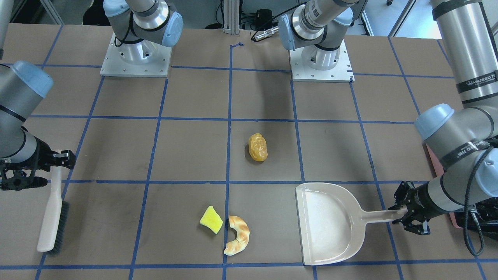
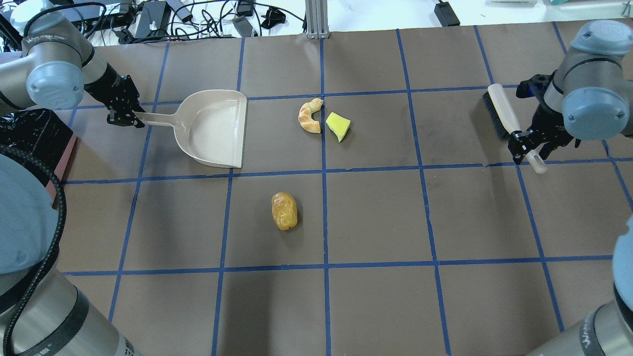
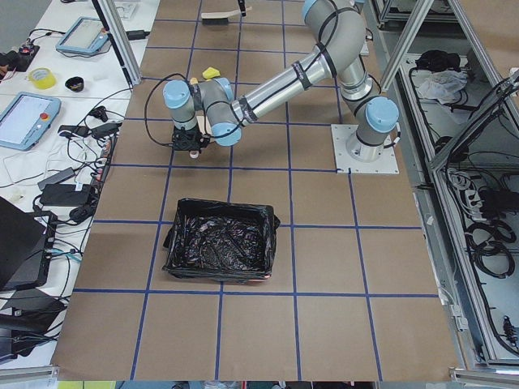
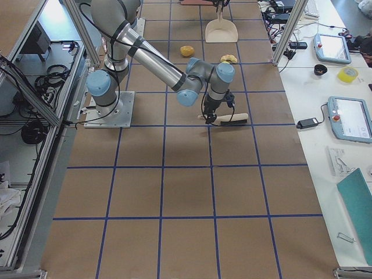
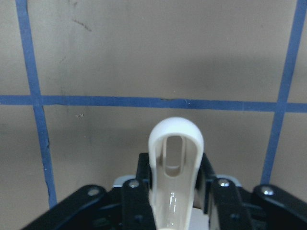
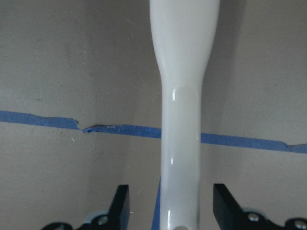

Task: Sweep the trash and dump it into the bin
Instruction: 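Pull the dustpan toward the snacks with left gripper while right gripper lifts brush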

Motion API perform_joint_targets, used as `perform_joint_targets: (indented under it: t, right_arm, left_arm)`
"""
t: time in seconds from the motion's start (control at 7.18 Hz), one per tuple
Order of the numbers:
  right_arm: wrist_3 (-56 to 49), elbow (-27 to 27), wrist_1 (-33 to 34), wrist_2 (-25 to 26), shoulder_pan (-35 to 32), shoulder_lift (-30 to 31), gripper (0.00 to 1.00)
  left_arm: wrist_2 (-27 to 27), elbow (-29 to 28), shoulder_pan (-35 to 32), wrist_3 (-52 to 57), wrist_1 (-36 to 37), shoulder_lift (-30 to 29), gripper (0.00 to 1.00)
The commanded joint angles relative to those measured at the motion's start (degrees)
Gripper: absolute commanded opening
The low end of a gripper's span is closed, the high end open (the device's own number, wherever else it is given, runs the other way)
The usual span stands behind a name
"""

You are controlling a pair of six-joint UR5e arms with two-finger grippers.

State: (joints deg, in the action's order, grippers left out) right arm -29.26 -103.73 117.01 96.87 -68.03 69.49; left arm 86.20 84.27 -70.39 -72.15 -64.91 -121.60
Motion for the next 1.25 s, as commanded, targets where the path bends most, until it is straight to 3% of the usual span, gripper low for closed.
perform_joint_targets:
  t: [0.0, 0.14, 0.28, 0.42, 0.56, 1.11]
  right_arm:
    - [-0.2, -0.2, 0.0, -0.3, 0.0, -0.1, 0.62]
    - [-0.2, -0.1, 0.1, 0.2, 0.0, -0.1, 0.60]
    - [-0.1, 0.0, 0.1, 0.2, 0.0, 0.0, 0.45]
    - [0.3, 0.0, 0.1, 0.2, 0.0, -0.1, 0.30]
    - [0.3, -0.1, 0.1, 0.2, 0.0, -0.1, 0.01]
    - [3.4, 0.5, 2.2, -0.5, -1.0, 1.3, 0.00]
  left_arm:
    - [-0.1, -0.5, -1.0, -1.2, 0.0, 0.8, 0.00]
    - [-0.2, -1.1, -2.5, -3.4, 0.0, 1.3, 0.00]
    - [-1.4, -2.1, -4.7, -6.5, 0.0, 1.5, 0.00]
    - [-1.4, -2.8, -6.7, -10.0, 0.0, 1.1, 0.00]
    - [-0.6, -2.8, -8.5, -12.2, 0.0, 1.2, 0.00]
    - [4.7, -2.7, -12.6, -20.3, 0.0, 0.8, 0.00]
